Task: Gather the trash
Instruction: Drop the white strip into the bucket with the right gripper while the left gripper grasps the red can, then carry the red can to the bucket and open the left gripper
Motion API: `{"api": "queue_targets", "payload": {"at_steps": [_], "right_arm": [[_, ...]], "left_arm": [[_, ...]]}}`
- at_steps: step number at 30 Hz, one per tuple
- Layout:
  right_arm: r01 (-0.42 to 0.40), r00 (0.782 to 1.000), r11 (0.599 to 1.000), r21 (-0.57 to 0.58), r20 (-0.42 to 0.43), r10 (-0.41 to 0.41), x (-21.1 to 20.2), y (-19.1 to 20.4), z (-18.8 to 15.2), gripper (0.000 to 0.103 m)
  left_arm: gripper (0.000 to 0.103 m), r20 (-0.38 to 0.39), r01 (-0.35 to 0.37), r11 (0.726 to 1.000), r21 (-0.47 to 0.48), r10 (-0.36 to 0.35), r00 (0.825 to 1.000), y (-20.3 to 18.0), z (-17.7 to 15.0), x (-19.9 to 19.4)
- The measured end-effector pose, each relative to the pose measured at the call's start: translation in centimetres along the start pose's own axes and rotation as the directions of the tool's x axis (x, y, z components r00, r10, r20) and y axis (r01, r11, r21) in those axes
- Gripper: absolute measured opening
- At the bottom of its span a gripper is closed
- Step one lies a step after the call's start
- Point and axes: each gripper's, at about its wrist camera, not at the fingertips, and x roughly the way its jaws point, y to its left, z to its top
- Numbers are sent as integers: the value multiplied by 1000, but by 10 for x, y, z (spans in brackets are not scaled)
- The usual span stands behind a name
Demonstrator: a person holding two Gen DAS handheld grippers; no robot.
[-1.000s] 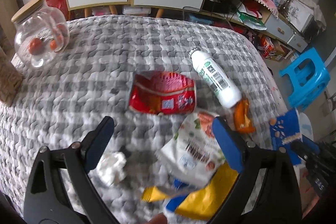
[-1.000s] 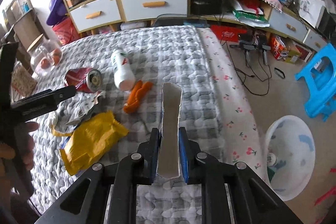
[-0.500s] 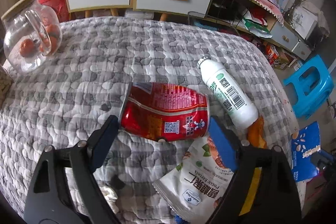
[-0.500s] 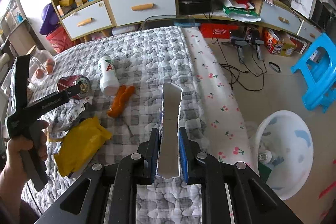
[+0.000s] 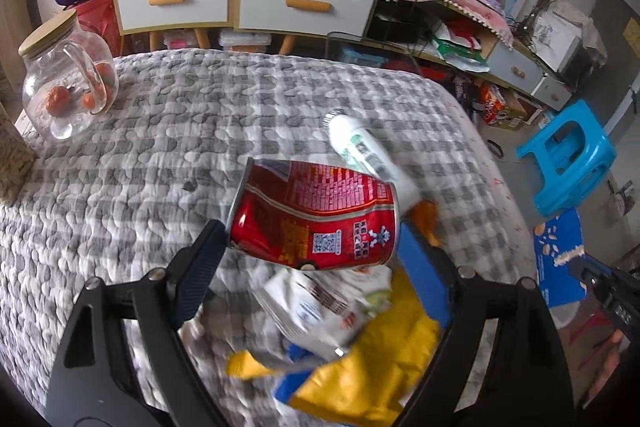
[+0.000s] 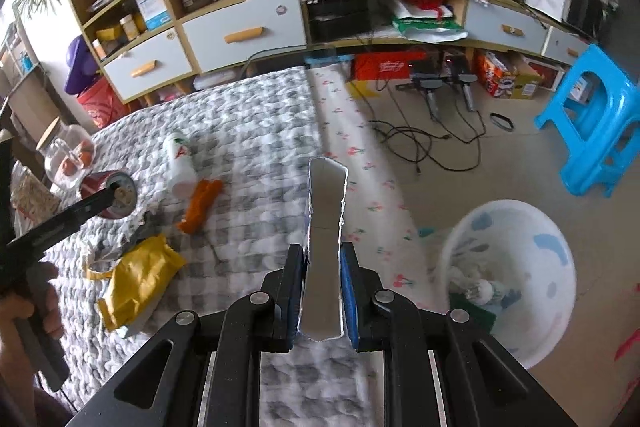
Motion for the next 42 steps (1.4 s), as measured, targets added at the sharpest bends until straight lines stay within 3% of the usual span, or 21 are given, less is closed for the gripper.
{"api": "queue_targets", "payload": {"at_steps": [23,25,28,30,42], "right_arm": [[131,991,959,252,-15,-131,-45,-177,-48,20],[129,991,956,262,-16,-130,-46,-184,-51,22],[133,991,956,260,-16,-133,-45,-192,-52,35],[147,989,956,255,-16,-148,-45,-194,-53,62],[195,980,926,322,-29,-196,-65,-237,-75,63]], "left_arm": [[87,-61,145,973,178,-136,989,-108,-48,-30],[87,-74,158,967,202,-146,987,-123,-53,-27],[87,-95,180,954,238,-162,982,-145,-58,-23],[87,-104,195,946,260,-174,979,-160,-60,-21],[87,-185,295,869,397,-239,953,-263,-77,6]]}}
